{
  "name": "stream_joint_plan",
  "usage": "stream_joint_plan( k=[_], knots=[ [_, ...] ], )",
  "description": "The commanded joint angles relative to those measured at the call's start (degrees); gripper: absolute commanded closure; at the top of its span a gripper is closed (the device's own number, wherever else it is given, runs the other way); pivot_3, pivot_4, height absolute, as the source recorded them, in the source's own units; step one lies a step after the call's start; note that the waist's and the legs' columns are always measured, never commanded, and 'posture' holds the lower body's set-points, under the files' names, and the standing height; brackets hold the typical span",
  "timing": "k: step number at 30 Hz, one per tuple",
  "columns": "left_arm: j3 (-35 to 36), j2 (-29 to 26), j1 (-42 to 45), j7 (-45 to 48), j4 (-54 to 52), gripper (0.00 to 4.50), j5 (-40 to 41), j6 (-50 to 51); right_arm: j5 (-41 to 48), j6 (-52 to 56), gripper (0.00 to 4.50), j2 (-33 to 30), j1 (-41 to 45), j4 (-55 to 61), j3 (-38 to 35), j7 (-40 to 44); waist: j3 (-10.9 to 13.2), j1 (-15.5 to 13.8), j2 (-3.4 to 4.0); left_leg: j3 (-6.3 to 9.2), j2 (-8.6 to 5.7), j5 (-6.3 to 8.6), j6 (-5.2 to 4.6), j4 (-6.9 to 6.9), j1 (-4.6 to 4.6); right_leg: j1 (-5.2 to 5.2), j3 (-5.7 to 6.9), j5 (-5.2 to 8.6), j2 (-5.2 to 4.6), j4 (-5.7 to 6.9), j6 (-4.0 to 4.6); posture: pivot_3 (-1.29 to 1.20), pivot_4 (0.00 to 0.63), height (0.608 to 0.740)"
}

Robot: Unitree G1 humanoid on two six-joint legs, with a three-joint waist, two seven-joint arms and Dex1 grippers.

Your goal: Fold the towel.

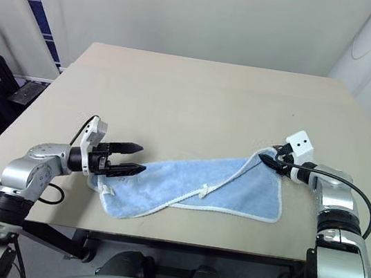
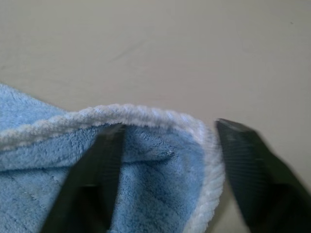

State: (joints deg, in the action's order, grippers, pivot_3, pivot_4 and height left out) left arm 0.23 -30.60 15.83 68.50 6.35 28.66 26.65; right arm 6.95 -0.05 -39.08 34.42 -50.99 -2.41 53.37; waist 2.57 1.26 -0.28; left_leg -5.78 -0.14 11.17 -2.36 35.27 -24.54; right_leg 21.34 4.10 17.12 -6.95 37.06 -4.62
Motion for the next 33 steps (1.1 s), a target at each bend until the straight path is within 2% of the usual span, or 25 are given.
stream_joint_plan(
  k=[1, 5, 6, 10, 13, 17, 21, 25, 30, 33],
  knots=[
    [0.7, -0.6, 0.3, -0.1, -1.7, 0.00, 0.1, -1.3, -0.4, -1.8, 2.71, -0.4, 2.4, -0.5, -0.4, 1.6, 0.0, 0.0, 0.00, -0.01, 0.00, 0.00, 0.00, 0.00, 0.00, 0.00, 0.00, 0.00, -0.01, 0.00, 0.00, 0.00, 0.000, 0.716],
    [1.2, -1.0, 0.3, 0.0, -1.5, 0.00, 0.1, -1.9, -0.3, -1.6, 4.28, -1.0, 2.4, 0.4, -0.4, 3.0, 0.0, 0.0, 0.00, -0.03, 0.00, 0.00, 0.00, 0.00, 0.00, 0.00, 0.00, 0.00, -0.04, 0.01, 0.00, 0.00, 0.000, 0.716],
    [1.3, -1.2, 0.4, 0.0, -1.4, 0.00, 0.2, -2.0, -0.4, -1.8, 4.49, -1.2, 1.9, 1.3, -0.4, 3.2, 0.0, 0.0, 0.01, -0.03, 0.00, 0.00, 0.00, 0.00, 0.00, 0.00, 0.00, 0.00, -0.04, 0.01, 0.00, 0.00, 0.000, 0.716],
    [1.4, -1.9, 1.0, 0.2, -1.0, 0.00, 0.1, -2.8, 1.2, -0.9, 4.49, -1.9, -0.2, 7.3, -2.1, 2.7, 0.0, 0.0, 0.04, -0.04, 0.00, 0.00, 0.00, -0.03, 0.00, 0.03, 0.00, 0.00, -0.05, 0.00, 0.00, 0.00, 0.000, 0.716],
    [2.0, -1.9, 2.0, 0.1, -2.0, 0.00, 1.2, -1.7, 5.1, 4.9, 4.49, -1.8, -2.4, 17.8, -5.7, 0.2, 0.0, -0.1, 0.07, -0.04, 0.00, 0.00, 0.00, -0.05, 0.00, 0.04, 0.00, 0.00, -0.06, 0.00, 0.00, 0.00, 0.000, 0.716],
    [1.8, -1.2, 3.6, -0.2, -4.3, 0.00, 2.8, -0.1, 9.8, 13.5, 4.49, 0.9, -4.0, 36.4, -10.8, -8.9, 0.1, -0.2, 0.13, -0.05, 0.00, 0.01, 0.00, -0.06, -0.03, 0.05, 0.00, 0.00, -0.09, 0.00, 0.00, 0.00, 0.000, 0.716],
    [0.9, -0.3, 5.9, 0.2, -5.4, 0.00, 3.7, 0.5, 11.7, 21.6, 4.49, 5.7, -0.5, 45.9, -12.6, -19.9, 0.1, -0.1, 0.14, -0.05, 0.01, 0.01, 0.00, -0.11, -0.02, 0.09, 0.00, 0.00, -0.10, 0.00, 0.00, 0.00, 0.000, 0.716],
    [-0.7, 0.4, 8.0, 1.4, -6.7, 0.00, 3.9, 0.8, 11.3, 25.1, 4.49, 9.6, 5.3, 45.5, -13.0, -28.3, 0.1, -0.2, 0.16, -0.13, 0.00, 0.01, 0.00, -0.13, -0.03, 0.14, 0.00, 0.00, -0.13, -0.01, 0.00, 0.00, 0.000, 0.716],
    [-3.5, 0.6, 9.5, 3.1, -7.8, 0.00, 3.3, 0.6, 6.9, 21.0, 4.49, 12.0, 13.6, 34.4, -12.9, -37.8, 0.1, -0.2, 0.16, -0.22, -0.01, -0.01, 0.02, -0.10, -0.46, 0.60, 0.00, -0.02, -0.14, 0.03, 0.01, 0.00, 0.000, 0.716],
    [-5.8, 0.9, 9.0, 4.2, -9.0, 0.00, 3.5, 1.5, 6.4, 19.0, 4.49, 12.8, 17.3, 28.4, -13.1, -40.4, 0.1, -0.1, 0.17, -0.24, -0.01, -0.18, 0.26, 0.01, -0.90, 1.04, 0.00, -0.04, -0.13, 0.17, -0.01, 0.00, 0.000, 0.716]
  ],
)
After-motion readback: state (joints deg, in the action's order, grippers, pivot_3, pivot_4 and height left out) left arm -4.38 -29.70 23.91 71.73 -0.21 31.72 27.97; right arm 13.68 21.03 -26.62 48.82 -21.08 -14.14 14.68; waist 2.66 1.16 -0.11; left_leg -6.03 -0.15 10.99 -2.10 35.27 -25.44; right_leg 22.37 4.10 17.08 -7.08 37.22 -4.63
